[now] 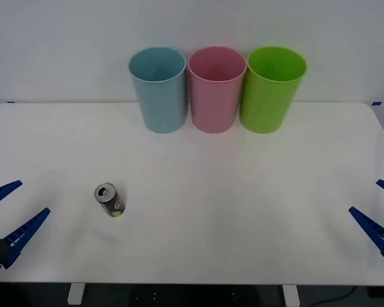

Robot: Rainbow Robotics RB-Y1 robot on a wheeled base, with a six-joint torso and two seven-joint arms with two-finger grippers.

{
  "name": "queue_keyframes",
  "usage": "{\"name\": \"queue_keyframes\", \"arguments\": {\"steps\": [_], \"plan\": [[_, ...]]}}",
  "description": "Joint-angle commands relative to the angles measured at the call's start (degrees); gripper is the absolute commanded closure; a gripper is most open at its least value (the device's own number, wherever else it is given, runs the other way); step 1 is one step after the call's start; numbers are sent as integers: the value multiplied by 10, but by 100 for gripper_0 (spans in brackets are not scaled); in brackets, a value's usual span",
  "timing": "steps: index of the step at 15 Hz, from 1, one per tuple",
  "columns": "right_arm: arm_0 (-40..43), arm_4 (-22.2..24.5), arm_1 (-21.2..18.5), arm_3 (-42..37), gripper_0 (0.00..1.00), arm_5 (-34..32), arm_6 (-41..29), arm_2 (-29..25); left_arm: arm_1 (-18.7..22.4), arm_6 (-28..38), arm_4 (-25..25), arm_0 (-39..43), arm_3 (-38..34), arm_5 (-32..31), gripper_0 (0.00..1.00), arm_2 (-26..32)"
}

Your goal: Grasp the object on the table and drop it into the matching bin: aluminum can to the light blue bin, PET bottle to the pink bin.

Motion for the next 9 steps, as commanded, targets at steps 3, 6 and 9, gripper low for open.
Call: {"name": "queue_keyframes", "arguments": {"steps": [3, 6, 9], "plan": [[0, 0, 0, 0, 0, 0, 0, 0, -14, -1, 2, 0, 7, -2, 0, -5], [0, 0, 0, 0, 0, 0, 0, 0, -7, -4, 13, 7, 6, -1, 0, -15], [0, 0, 0, 0, 0, 0, 0, 0, -7, -10, 12, 16, 7, 0, 0, -14]]}}
